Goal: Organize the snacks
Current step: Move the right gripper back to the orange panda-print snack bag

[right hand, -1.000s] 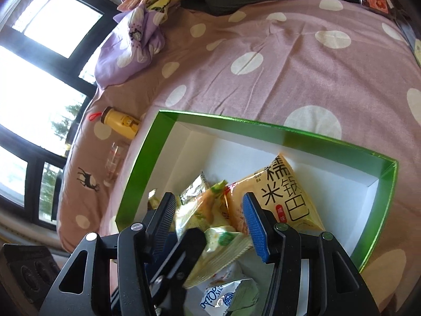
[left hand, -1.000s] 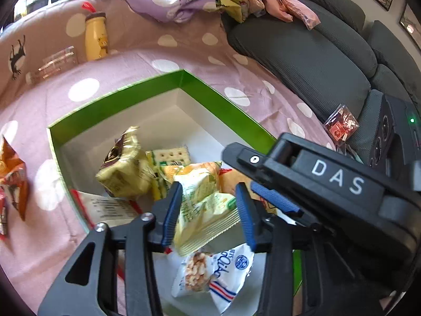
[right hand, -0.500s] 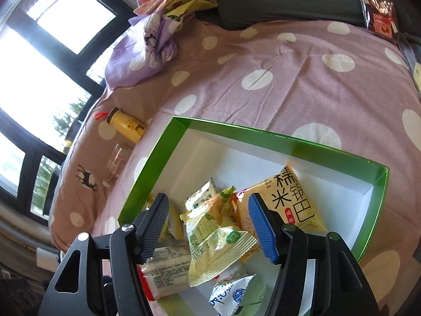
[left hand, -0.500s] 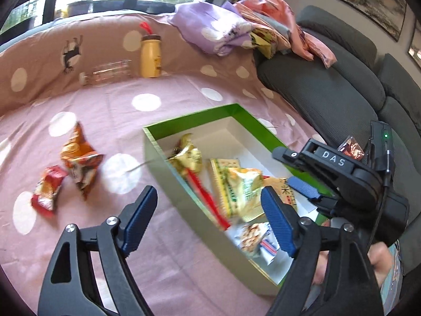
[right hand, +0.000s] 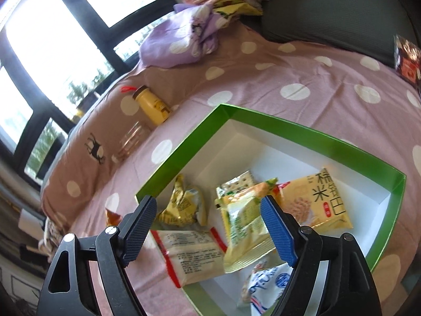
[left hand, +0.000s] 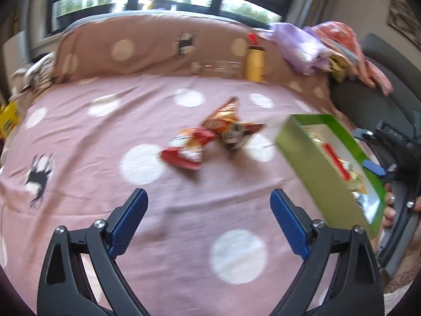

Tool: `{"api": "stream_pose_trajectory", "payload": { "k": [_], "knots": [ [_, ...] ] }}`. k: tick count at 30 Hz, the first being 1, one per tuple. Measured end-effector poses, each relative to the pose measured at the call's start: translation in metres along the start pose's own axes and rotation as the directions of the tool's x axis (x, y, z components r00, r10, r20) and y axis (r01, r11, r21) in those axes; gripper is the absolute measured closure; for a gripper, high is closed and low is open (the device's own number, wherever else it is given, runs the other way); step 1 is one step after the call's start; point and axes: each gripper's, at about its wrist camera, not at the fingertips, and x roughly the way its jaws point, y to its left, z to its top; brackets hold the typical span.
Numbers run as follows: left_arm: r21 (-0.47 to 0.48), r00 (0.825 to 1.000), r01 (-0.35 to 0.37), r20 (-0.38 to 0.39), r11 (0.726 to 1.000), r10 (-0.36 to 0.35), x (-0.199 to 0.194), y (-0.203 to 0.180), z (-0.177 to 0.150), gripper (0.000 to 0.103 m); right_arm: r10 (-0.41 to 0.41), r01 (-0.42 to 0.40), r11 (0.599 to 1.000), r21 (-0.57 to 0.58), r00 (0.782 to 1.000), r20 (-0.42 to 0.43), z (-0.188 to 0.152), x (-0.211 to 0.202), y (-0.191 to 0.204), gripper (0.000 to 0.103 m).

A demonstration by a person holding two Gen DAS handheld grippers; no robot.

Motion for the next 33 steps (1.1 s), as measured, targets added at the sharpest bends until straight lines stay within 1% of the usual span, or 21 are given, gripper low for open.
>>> {"api": "stream_pose_trajectory", "payload": {
  "k": [2,4,6,9,10,12,14,18,21,24,26,27,29,33],
  "knots": [
    [-0.082,1.0,-0.022,0.001,0.996,0.023,0.001,0.025,0.001,0.007,-0.015,0.015,0.999,-0.036,1.0,-0.005,-0.005,0.001,0.011,0.021],
    [-0.157,1.0,-0.02,-0.014,0.987,0.018,0.003,0.044,0.004,0.007,-0.022,0.021,0.998,-0.065,1.0,-0.012,-0.01,0.004,0.021,0.021],
    [-0.203,1.0,-0.028,-0.003,0.979,0.028,-0.001,0.057,0.006,0.007,-0.018,0.014,0.993,-0.113,0.999,-0.032,-0.017,0.007,0.033,0.021],
    [-0.22,0.996,-0.076,0.024,0.972,0.084,-0.011,0.068,0.006,0.003,-0.023,0.014,0.982,-0.186,0.999,-0.043,-0.027,0.009,0.051,0.021],
    [-0.223,0.995,-0.083,0.029,0.971,0.092,-0.012,0.07,0.007,0.001,-0.024,0.015,0.98,-0.201,0.999,-0.043,-0.03,0.009,0.055,0.021],
    [-0.227,0.994,-0.093,0.034,0.969,0.103,-0.016,0.075,0.007,0.001,-0.026,0.013,0.973,-0.23,0.998,-0.053,-0.036,0.01,0.066,0.021],
    [-0.228,0.993,-0.1,0.038,0.969,0.112,-0.019,0.078,0.007,0.001,-0.005,-0.012,0.969,-0.247,0.998,-0.068,-0.04,0.01,0.074,0.021],
    [-0.241,0.991,-0.116,0.03,0.964,0.127,-0.019,0.085,0.009,0.001,0.063,-0.093,0.956,-0.277,0.991,-0.114,-0.047,0.011,0.098,0.021],
    [-0.26,0.992,-0.113,0.028,0.959,0.124,-0.021,0.09,0.009,0.001,0.045,-0.094,0.952,-0.291,0.985,-0.168,-0.048,0.023,0.121,0.021],
    [-0.265,0.99,-0.133,0.013,0.955,0.142,-0.02,0.093,0.009,0.001,0.057,-0.128,0.935,-0.332,0.975,-0.215,-0.051,0.042,0.148,0.021],
    [-0.264,0.988,-0.151,-0.003,0.953,0.156,-0.016,0.095,0.009,0.001,0.023,-0.129,0.914,-0.384,0.963,-0.269,-0.054,0.062,0.17,0.021],
    [-0.266,0.987,-0.155,-0.011,0.952,0.158,-0.015,0.096,0.009,0.001,0.005,-0.125,0.903,-0.41,0.959,-0.282,-0.055,0.07,0.179,0.021],
    [-0.274,0.988,-0.156,-0.025,0.949,0.155,-0.012,0.099,0.009,0.001,-0.032,-0.117,0.874,-0.472,0.954,-0.297,-0.058,0.087,0.197,0.021],
    [-0.29,0.987,-0.16,-0.046,0.943,0.153,-0.007,0.102,0.008,0.001,-0.149,-0.055,0.806,-0.589,0.945,-0.292,-0.066,0.122,0.222,0.021]
  ]
}}
